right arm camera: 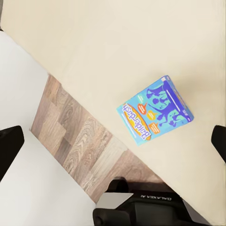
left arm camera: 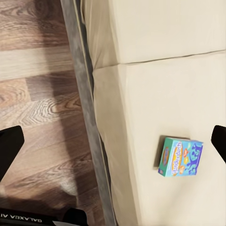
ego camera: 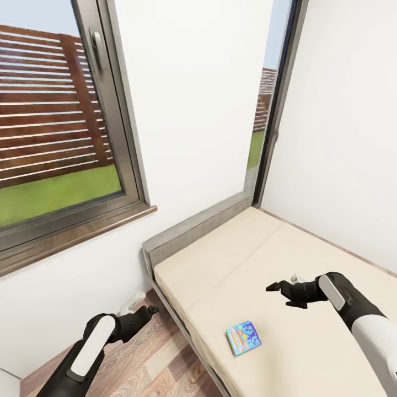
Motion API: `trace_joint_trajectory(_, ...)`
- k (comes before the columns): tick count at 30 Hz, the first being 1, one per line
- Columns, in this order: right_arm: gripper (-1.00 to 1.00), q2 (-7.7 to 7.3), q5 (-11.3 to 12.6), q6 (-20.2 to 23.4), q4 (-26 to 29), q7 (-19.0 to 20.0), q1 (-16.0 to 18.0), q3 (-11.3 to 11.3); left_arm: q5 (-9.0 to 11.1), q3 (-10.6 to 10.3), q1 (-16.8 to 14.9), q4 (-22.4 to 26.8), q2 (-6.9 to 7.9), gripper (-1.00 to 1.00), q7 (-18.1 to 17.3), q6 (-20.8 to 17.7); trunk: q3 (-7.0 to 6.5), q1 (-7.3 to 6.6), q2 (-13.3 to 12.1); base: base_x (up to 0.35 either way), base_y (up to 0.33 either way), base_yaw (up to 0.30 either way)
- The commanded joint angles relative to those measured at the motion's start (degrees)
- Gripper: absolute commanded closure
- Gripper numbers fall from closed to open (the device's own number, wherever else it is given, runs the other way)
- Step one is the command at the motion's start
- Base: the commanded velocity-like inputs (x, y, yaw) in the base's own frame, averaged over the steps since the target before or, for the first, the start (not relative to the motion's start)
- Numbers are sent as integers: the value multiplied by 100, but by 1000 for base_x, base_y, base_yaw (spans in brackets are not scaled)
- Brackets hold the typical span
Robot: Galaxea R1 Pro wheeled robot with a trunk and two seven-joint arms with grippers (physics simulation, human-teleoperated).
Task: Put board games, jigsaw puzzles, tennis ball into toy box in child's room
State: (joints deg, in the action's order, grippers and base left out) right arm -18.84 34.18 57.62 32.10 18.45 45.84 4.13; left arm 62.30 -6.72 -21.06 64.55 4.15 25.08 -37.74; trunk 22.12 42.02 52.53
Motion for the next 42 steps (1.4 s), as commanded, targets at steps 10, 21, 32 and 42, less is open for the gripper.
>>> trace_joint_trajectory(10, -100, -33, -51, 9, 36, 62, -162, 29, 64, -12, -4, 6, 7, -100, 55, 2, 187, 221, 408, 0, 0, -12)
trace_joint_trajectory(21, -100, -14, -51, -11, 41, 62, -191, 48, 71, -6, -4, 6, 12, -100, 51, 2, 384, 463, 849, 0, 0, -2)
trace_joint_trajectory(32, -100, -6, -52, -27, 42, 58, -198, 62, 72, -5, -4, 6, 15, -100, 49, 3, 581, 704, 1290, 0, 0, 0)
trace_joint_trajectory(42, -100, -9, -52, -23, 53, 61, -198, 68, 66, 1, -4, 6, 17, -100, 49, 3, 761, 924, 1691, 0, 0, 0)
